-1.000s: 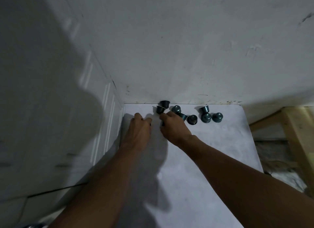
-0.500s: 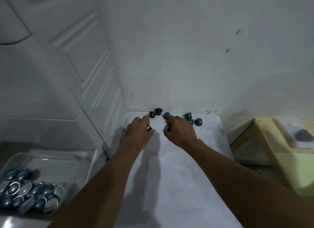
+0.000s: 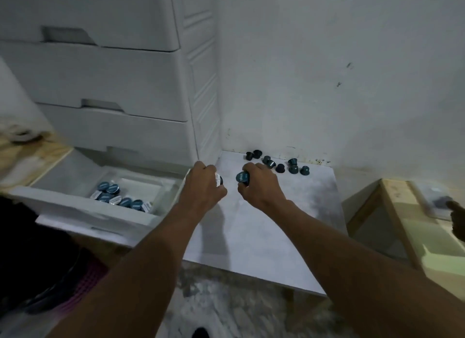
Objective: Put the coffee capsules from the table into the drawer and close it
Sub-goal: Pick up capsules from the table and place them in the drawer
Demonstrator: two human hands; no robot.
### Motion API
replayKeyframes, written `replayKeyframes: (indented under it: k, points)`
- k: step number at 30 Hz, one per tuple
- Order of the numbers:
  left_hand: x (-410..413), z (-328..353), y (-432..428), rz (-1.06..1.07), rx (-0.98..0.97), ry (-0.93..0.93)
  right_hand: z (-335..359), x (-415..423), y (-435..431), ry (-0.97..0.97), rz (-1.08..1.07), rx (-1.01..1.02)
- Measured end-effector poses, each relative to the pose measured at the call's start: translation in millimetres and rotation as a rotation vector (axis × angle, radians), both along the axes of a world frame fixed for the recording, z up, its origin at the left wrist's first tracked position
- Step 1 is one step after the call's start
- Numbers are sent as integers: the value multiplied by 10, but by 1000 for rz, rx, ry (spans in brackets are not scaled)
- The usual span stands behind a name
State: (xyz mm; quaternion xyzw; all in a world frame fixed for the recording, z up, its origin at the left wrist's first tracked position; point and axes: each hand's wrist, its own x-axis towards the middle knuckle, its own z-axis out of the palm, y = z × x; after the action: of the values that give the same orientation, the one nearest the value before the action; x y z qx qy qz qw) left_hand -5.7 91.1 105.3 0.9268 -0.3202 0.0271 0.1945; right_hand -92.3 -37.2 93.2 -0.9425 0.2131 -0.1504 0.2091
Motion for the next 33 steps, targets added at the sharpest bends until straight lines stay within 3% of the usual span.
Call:
replayKeyframes:
  k: [10,19,33]
  points:
    - [396,174,1168,71,-59,-15,210,471,1106,-68,23,24]
    - [1220,221,2295,-1,-28,-44,170,1122,2205,-95,-2,67]
    - [2446,-101,2425,-104,69,119,-302,2434,2362,84,2,133]
